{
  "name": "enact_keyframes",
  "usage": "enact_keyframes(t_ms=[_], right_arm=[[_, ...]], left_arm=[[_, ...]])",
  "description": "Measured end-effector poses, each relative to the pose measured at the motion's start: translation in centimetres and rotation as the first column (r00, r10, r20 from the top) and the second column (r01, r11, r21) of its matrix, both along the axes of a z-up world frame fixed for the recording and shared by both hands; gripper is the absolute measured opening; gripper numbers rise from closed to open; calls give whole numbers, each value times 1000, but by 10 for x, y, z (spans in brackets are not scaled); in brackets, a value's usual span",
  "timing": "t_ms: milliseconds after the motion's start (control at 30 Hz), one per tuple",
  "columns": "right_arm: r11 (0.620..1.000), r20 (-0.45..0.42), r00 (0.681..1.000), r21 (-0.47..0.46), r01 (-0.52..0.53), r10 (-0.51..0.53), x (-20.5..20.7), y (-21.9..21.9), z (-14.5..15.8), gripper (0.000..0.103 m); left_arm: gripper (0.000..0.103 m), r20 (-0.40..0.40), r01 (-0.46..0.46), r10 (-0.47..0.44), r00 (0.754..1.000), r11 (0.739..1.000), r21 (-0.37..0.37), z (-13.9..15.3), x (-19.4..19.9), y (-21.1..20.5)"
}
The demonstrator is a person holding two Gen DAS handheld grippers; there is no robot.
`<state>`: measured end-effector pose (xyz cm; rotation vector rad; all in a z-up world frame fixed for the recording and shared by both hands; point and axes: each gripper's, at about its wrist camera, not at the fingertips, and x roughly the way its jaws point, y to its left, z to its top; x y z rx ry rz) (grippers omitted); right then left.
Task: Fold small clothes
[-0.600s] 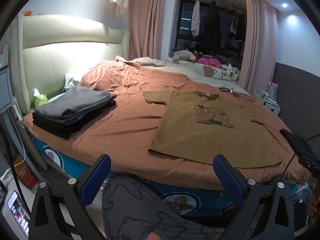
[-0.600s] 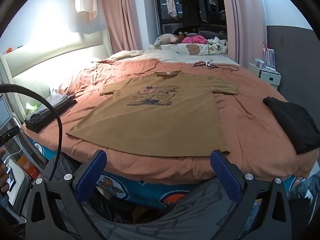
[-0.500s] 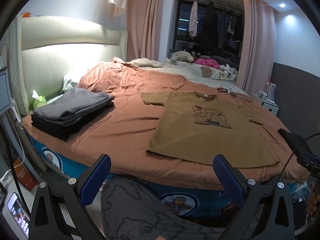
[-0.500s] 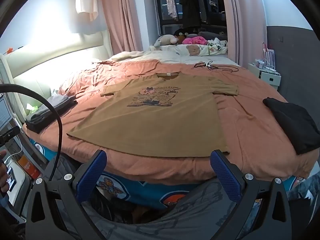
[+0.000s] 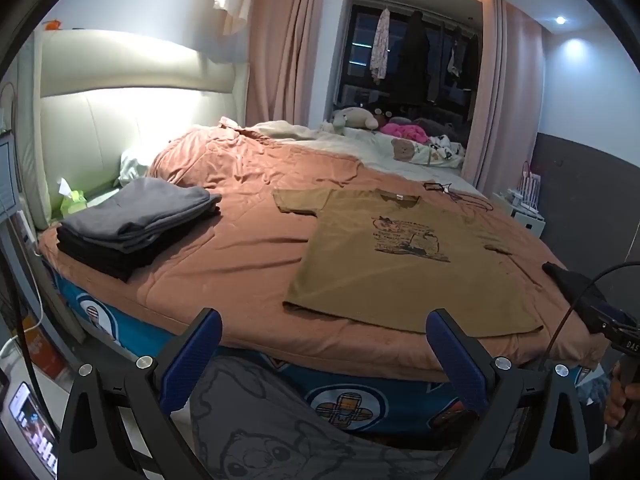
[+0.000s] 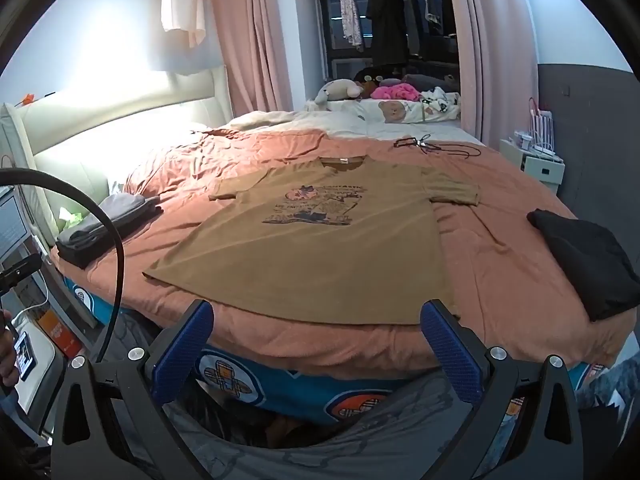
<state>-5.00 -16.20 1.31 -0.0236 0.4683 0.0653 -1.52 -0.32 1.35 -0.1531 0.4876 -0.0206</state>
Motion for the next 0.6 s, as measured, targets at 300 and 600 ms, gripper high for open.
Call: enact_keyframes(t_ms=[300,600], right_arm=[[1000,5,1000,-2,-2,2,-1,-1,0,103],[1000,12,1000,-13,-2,2,-7,1,2,103]], left_arm=[[103,8,3,-4,1000,1000,16,-2,-8,2],[103,11,-3,3,1000,1000,16,0,-13,3]])
